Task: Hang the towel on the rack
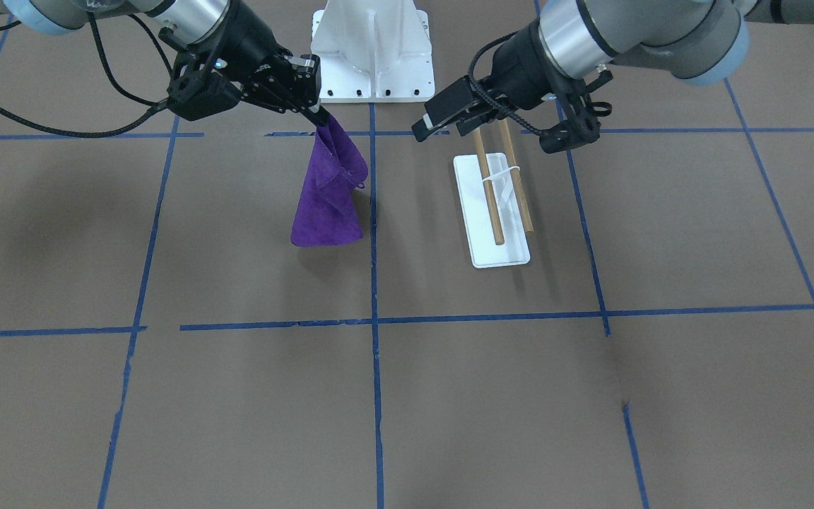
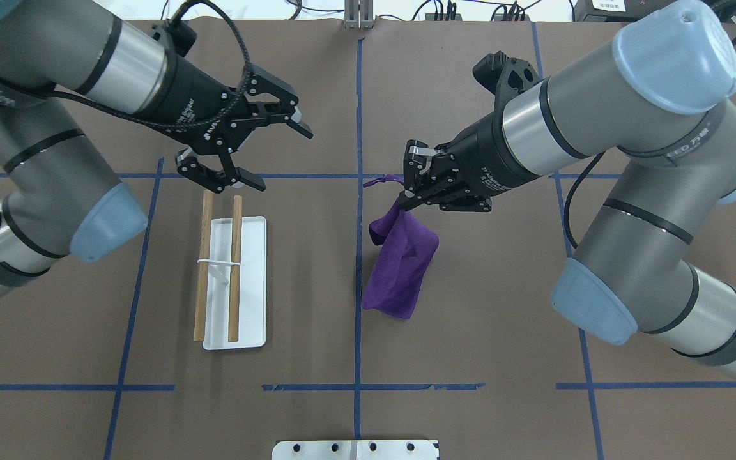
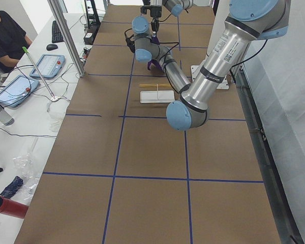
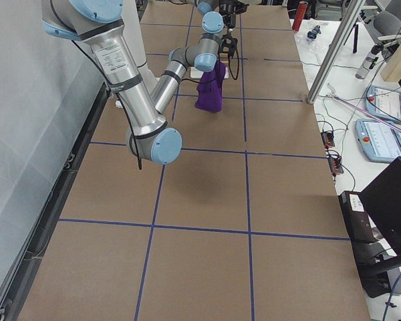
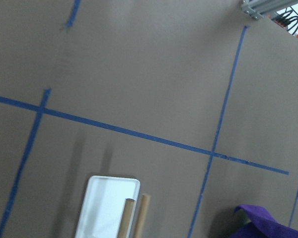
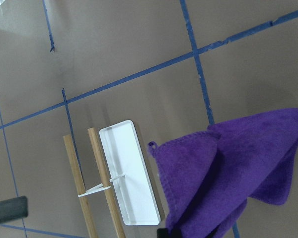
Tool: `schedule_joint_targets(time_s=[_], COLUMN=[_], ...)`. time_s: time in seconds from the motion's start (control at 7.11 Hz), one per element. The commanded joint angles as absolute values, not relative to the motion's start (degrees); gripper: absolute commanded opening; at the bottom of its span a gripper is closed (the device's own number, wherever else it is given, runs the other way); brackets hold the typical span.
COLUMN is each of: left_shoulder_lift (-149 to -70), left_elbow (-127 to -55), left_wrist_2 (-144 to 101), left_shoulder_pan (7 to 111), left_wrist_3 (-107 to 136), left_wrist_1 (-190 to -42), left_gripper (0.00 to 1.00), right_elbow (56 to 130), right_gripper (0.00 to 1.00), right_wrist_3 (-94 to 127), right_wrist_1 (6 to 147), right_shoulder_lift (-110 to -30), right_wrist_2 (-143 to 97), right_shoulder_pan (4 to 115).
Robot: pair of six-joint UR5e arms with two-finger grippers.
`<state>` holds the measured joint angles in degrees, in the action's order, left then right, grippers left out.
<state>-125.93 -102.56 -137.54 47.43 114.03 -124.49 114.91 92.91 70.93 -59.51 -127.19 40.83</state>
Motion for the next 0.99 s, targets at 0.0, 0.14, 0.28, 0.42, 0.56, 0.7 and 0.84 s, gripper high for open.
schedule_joint_targets(time_s=[0.0,0.14,0.28,0.42,0.56,0.7,0.84], left_shoulder_lift=[-129.72,-129.90,-129.99,-129.82,-130.08,-130.34,-130.34], left_elbow=[-99.93,-99.76,-99.58,-99.23,-98.18,-98.00,-98.00], left_wrist_2=[-131.24,-129.31,-127.81,-127.79,-127.79,-127.79,-127.79], left_shoulder_pan=[44.04,43.69,41.85,40.10,39.47,39.03,38.85], left_wrist_3=[121.84,122.95,123.31,122.53,122.78,123.04,123.13], left_wrist_1=[-125.86,-126.99,-127.00,-127.09,-127.00,-127.09,-127.18], left_gripper=[1.00,1.00,1.00,0.96,0.96,0.91,0.86], right_elbow=[115.14,115.48,115.49,115.92,116.01,116.02,116.02], right_gripper=[0.00,0.00,0.00,0.00,0.00,0.00,0.00], right_wrist_3=[93.25,93.34,93.34,93.34,93.60,93.69,93.69], right_wrist_1=[70.93,70.93,70.93,71.01,71.02,70.93,70.93], right_shoulder_lift=[-59.33,-59.41,-59.33,-59.24,-59.06,-59.06,-59.06], right_wrist_2=[-125.78,-125.68,-125.68,-125.68,-125.68,-125.68,-125.68], right_shoulder_pan=[39.55,39.12,39.02,39.02,39.02,39.02,39.02])
